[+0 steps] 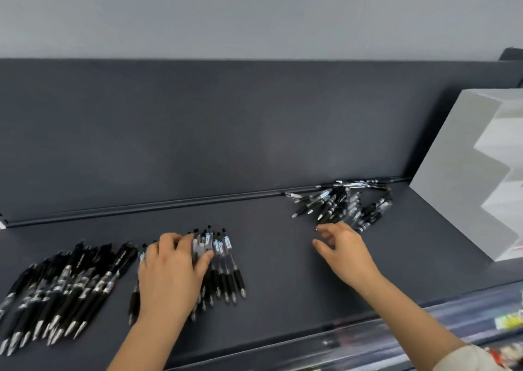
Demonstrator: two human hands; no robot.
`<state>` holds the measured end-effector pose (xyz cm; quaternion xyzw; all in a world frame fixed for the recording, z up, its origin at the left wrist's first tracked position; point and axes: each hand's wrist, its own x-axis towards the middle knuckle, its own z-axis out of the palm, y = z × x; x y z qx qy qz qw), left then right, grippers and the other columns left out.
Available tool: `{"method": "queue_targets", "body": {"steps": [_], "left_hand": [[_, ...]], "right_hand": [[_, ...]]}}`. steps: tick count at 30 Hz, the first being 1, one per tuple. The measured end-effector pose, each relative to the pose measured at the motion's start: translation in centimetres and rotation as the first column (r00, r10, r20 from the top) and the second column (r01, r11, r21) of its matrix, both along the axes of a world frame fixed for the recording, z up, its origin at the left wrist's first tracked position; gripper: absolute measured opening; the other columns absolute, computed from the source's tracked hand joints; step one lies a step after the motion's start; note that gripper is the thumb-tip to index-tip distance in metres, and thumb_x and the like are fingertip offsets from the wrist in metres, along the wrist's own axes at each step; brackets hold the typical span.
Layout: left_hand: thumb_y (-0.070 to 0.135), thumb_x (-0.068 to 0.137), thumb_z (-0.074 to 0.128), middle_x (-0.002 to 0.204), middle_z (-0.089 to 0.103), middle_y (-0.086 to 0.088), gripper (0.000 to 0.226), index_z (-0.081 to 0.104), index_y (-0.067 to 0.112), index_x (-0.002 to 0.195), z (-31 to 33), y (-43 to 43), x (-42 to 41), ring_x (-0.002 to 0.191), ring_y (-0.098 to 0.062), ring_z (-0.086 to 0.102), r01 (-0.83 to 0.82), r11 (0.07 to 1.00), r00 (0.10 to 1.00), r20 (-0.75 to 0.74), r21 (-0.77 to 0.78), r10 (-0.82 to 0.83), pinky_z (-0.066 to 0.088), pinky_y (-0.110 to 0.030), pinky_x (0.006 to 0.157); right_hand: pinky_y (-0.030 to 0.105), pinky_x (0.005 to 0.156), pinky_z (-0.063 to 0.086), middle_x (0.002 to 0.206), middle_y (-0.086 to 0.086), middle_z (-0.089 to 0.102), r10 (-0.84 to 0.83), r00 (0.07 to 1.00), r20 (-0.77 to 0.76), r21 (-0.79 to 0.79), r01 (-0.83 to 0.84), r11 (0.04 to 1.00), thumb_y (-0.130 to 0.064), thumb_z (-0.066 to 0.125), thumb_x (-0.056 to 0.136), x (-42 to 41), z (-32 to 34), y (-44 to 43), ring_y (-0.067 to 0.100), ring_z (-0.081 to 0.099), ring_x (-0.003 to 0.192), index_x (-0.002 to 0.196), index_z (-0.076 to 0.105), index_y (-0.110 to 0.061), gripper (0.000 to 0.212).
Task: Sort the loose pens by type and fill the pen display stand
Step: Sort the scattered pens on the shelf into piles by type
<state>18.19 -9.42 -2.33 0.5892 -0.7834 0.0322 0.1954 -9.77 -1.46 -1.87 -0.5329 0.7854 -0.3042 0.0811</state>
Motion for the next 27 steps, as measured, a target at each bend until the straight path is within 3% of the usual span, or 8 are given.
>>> {"method": "queue_targets", "body": {"steps": [4,7,15,19,22,27], "left_hand": [[0.055,0.084,0.049,0.12,0.056,-0.014,0.06,0.059,0.012,0.123,-0.6,0.3,-0.1,0.109,-0.037,0.05,-0.08,0.991,0.996,-0.024,0.11,0.083,0.048,-0.047,0.083],[0.059,0.086,0.041,0.124,0.055,-0.011,0.062,0.055,0.015,0.129,-0.5,0.5,-0.3,0.115,-0.035,0.046,-0.066,0.988,0.998,-0.01,0.141,0.068,0.047,-0.045,0.085],[0.053,0.083,0.055,0.115,0.058,-0.006,0.049,0.065,0.016,0.114,0.5,0.2,-1.8,0.104,-0.033,0.053,-0.028,0.996,0.999,0.019,0.086,0.026,0.049,-0.046,0.077],[0.041,0.079,0.068,0.105,0.063,-0.005,0.036,0.07,0.014,0.102,1.6,0.1,-5.4,0.092,-0.033,0.058,0.127,0.992,0.992,-0.006,0.012,-0.127,0.051,-0.042,0.07],[0.035,0.078,0.072,0.098,0.064,0.0,0.027,0.072,0.017,0.098,2.4,0.8,-9.9,0.088,-0.028,0.061,0.306,0.952,0.951,-0.025,-0.022,-0.307,0.05,-0.039,0.068],[0.044,0.093,0.047,0.119,0.051,0.01,0.037,0.056,0.028,0.124,2.1,2.4,-17.3,0.113,-0.014,0.045,0.498,0.862,0.867,-0.044,0.1,-0.496,0.04,-0.03,0.093]], "right_hand": [[0.022,0.078,0.043,0.1,-0.005,0.051,-0.014,1.0,-0.005,-0.006,0.014,1.0,-0.025,0.062,0.088,-1.5,-0.4,0.2,0.009,0.051,0.084,0.119,0.06,-0.015,0.033],[0.022,0.078,0.042,0.101,-0.002,0.053,-0.026,0.999,-0.024,-0.014,0.026,1.0,-0.023,0.061,0.088,-2.3,-0.5,0.0,0.009,0.049,0.085,0.119,0.06,-0.013,0.033],[0.03,0.085,0.048,0.103,0.0,0.055,-0.055,0.998,0.02,-0.039,0.056,0.998,-0.02,0.061,0.088,-5.3,-0.4,1.1,0.015,0.056,0.092,0.118,0.061,-0.013,0.031],[0.035,0.088,0.047,0.113,0.004,0.055,-0.08,0.996,-0.047,-0.001,0.08,0.997,-0.015,0.055,0.091,-7.7,-0.3,2.0,0.022,0.053,0.106,0.123,0.059,-0.014,0.032],[0.034,0.093,0.042,0.129,0.001,0.048,0.026,0.981,-0.191,0.148,0.002,0.989,-0.014,0.051,0.094,-9.5,-0.5,2.7,0.024,0.043,0.115,0.129,0.053,-0.018,0.036],[0.034,0.096,0.04,0.124,0.0,0.047,0.106,0.975,-0.197,0.224,-0.061,0.973,-0.014,0.052,0.093,-11.0,-0.8,3.5,0.023,0.043,0.114,0.123,0.055,-0.021,0.03]]}}
